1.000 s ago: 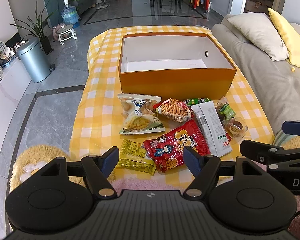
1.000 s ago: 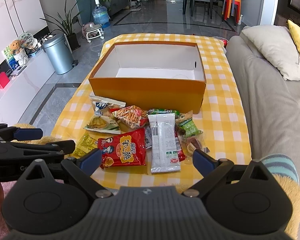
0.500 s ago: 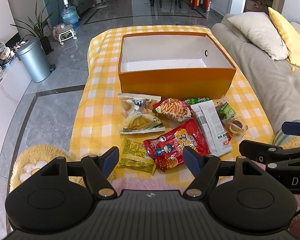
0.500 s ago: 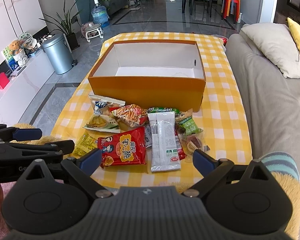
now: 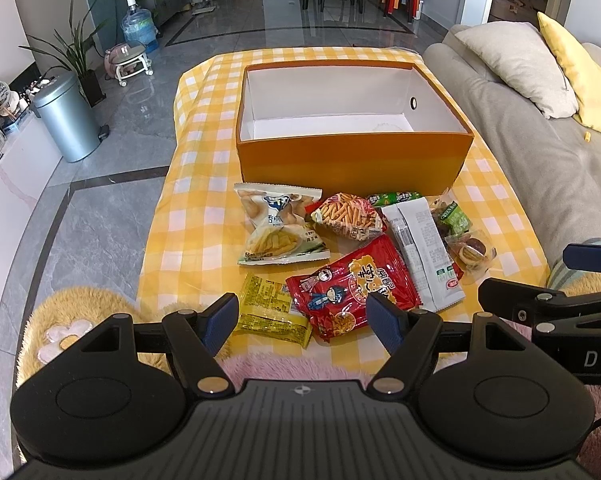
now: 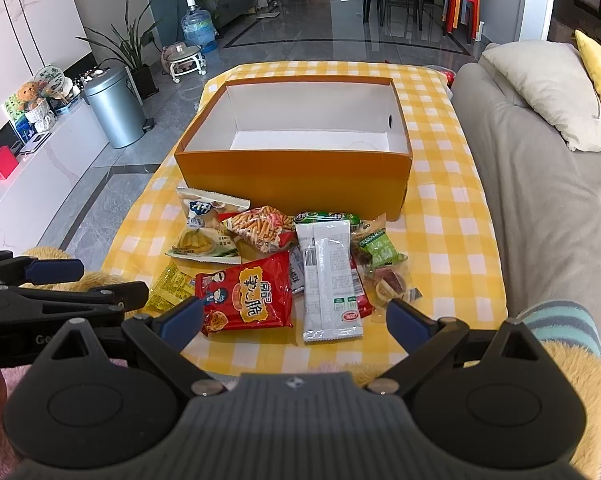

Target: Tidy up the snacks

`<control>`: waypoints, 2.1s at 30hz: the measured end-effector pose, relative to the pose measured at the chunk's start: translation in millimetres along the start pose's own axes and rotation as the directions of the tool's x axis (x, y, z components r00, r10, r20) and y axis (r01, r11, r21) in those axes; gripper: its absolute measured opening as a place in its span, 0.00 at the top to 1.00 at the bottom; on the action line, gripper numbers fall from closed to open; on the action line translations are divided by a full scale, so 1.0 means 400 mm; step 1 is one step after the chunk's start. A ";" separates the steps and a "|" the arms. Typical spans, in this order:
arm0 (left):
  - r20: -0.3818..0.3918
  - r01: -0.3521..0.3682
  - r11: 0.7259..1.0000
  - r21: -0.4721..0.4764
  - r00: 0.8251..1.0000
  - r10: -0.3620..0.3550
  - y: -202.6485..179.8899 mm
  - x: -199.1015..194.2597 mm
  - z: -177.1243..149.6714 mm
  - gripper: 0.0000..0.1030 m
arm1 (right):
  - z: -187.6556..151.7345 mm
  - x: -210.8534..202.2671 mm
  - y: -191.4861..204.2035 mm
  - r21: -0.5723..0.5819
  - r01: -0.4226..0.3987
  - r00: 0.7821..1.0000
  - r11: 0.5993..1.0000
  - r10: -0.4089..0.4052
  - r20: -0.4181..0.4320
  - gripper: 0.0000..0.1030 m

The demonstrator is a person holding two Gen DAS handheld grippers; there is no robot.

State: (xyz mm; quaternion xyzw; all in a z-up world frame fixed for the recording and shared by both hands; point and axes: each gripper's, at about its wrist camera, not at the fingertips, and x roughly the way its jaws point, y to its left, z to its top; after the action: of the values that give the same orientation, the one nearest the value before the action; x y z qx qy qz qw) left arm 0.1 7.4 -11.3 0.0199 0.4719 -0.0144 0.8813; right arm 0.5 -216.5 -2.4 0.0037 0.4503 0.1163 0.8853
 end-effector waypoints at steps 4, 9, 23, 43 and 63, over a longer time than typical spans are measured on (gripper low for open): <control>-0.024 0.045 0.999 -0.011 0.999 -0.045 0.010 0.007 0.014 0.20 | 0.000 0.014 -0.006 0.012 -0.012 1.000 1.000 0.012 -0.013 0.08; -0.030 0.134 0.990 -0.033 0.990 -0.135 0.029 0.019 0.037 0.27 | 0.027 0.039 -0.046 0.059 -0.068 0.998 0.996 0.069 -0.010 0.12; -0.058 0.143 0.987 -0.067 0.987 -0.147 0.068 0.178 0.145 0.32 | 0.114 0.215 -0.063 -0.005 -0.157 0.988 0.988 0.157 -0.009 0.47; -0.168 0.070 0.992 -0.105 0.982 -0.087 0.107 0.396 0.181 0.37 | 0.151 0.498 0.075 -0.326 -0.143 0.985 0.934 0.103 -0.138 0.49; -0.213 0.016 0.998 -0.057 0.977 -0.028 0.058 0.437 0.196 0.70 | 0.144 0.539 0.091 -0.391 -0.165 0.985 0.906 0.129 -0.117 0.65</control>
State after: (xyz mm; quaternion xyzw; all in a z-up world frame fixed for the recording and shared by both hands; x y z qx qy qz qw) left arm 163.0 25.5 -112.9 -0.0082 0.5643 -0.0091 0.8255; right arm 161.5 -130.4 -136.0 -0.1481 0.4543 0.2718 0.8353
